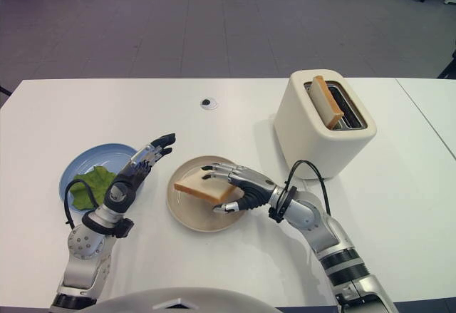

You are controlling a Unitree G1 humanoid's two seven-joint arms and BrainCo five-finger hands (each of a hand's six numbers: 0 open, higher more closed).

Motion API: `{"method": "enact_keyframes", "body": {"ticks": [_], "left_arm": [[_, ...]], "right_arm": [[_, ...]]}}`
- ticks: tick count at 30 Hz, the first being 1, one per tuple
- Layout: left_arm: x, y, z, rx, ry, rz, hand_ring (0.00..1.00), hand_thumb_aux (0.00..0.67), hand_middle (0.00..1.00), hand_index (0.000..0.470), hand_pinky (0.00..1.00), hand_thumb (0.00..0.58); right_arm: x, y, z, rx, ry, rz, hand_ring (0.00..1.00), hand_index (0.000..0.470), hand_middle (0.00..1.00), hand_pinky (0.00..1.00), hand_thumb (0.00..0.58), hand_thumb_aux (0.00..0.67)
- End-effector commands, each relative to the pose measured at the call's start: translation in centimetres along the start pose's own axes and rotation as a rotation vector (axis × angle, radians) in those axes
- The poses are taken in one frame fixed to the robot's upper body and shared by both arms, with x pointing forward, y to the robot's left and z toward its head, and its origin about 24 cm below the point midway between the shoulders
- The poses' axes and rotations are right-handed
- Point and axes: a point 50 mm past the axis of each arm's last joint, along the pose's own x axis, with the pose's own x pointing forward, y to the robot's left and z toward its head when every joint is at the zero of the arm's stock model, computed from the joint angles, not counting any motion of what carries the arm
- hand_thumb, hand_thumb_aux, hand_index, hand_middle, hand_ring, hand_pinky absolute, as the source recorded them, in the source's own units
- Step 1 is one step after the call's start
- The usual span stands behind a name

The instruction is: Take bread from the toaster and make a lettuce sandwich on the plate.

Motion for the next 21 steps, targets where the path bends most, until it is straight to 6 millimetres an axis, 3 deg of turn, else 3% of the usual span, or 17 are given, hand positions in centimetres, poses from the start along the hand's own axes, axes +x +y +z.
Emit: {"method": "enact_keyframes", "body": {"ticks": [1, 7, 11, 17, 21], "left_arm": [[-0.2, 0.0, 0.0, -0.003, 0.011, -0.005, 0.0, 0.0, 0.0, 0.0, 0.0, 0.0], [-0.3, 0.5, 0.6, 0.001, -0.002, 0.015, 0.0, 0.0, 0.0, 0.0, 0.0, 0.0], [-0.7, 3.1, 2.0, 0.118, 0.042, 0.061, 0.0, 0.0, 0.0, 0.0, 0.0, 0.0], [-3.9, 10.1, 1.4, 0.794, 0.448, 0.041, 0.0, 0.0, 0.0, 0.0, 0.0, 0.0], [-6.6, 11.8, -0.8, 1.192, 0.683, -0.11, 0.0, 0.0, 0.0, 0.0, 0.0, 0.0]], "right_arm": [[-0.5, 0.3, 0.4, 0.001, -0.012, 0.031, 0.0, 0.0, 0.0, 0.0, 0.0, 0.0], [-0.6, -0.6, 0.7, 0.026, -0.029, -0.025, 0.0, 0.0, 0.0, 0.0, 0.0, 0.0], [-1.0, -2.4, 1.0, 0.066, -0.044, -0.146, 0.0, 0.0, 0.0, 0.0, 0.0, 0.0], [-1.6, -3.2, 1.4, 0.112, -0.052, -0.247, 0.0, 0.0, 0.0, 0.0, 0.0, 0.0], [-1.5, -3.1, 1.5, 0.123, -0.055, -0.248, 0.0, 0.0, 0.0, 0.0, 0.0, 0.0]]}}
